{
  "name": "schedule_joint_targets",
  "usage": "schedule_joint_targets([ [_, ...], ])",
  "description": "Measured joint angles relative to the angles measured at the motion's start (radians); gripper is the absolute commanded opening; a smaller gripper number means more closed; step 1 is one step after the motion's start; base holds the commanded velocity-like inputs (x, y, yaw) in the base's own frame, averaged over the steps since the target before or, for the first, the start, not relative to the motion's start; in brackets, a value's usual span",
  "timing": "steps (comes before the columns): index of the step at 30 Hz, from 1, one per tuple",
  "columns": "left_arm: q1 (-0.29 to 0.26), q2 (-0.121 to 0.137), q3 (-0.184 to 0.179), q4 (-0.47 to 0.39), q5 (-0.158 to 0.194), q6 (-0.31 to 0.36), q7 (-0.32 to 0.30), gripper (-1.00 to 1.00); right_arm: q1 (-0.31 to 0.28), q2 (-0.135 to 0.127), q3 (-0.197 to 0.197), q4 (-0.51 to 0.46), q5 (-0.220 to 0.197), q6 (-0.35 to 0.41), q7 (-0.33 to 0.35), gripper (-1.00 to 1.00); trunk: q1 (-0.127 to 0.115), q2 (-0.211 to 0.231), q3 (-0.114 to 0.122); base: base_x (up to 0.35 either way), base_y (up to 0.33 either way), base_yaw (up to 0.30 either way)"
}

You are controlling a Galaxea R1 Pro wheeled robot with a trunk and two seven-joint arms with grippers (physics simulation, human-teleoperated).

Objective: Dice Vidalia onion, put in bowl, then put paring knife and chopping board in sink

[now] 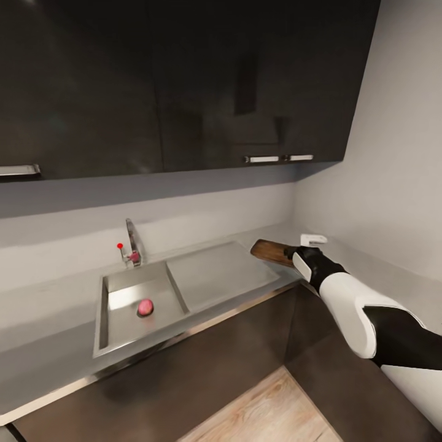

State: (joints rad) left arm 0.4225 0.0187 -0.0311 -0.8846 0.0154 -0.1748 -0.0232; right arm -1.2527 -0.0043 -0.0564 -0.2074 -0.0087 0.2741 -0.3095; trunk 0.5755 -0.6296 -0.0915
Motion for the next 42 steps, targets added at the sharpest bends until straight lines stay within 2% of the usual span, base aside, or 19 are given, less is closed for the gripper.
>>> schedule_joint_targets([
  [4,0.0,-0.013,0.0,0.009,0.0,0.0,0.0,1.0,0.0,0.001,0.0,0.018,0.0,-0.001,0.0,1.0,0.0,0.0,0.0,0.33,-0.054,0.0],
  [15,0.0,-0.017,0.001,0.016,0.0,0.0,0.001,1.0,0.0,0.0,0.0,0.029,0.0,-0.001,-0.001,1.0,0.0,0.0,0.0,0.244,-0.206,0.0],
  [20,-0.001,-0.017,0.002,0.055,-0.001,0.0,0.001,1.0,0.0,-0.002,0.0,0.042,0.002,0.0,-0.002,1.0,0.0,0.0,0.0,0.136,-0.283,0.0],
  [29,-0.001,-0.026,0.001,0.061,-0.002,0.0,0.001,1.0,0.002,-0.008,-0.001,0.066,0.002,-0.001,-0.004,1.0,0.0,0.0,0.0,0.058,-0.29,0.0],
  [42,-0.001,-0.026,0.0,0.065,0.0,0.0,0.001,1.0,0.003,-0.007,-0.001,0.068,0.002,-0.001,-0.004,1.0,0.0,0.0,0.0,0.213,-0.004,0.0],
])
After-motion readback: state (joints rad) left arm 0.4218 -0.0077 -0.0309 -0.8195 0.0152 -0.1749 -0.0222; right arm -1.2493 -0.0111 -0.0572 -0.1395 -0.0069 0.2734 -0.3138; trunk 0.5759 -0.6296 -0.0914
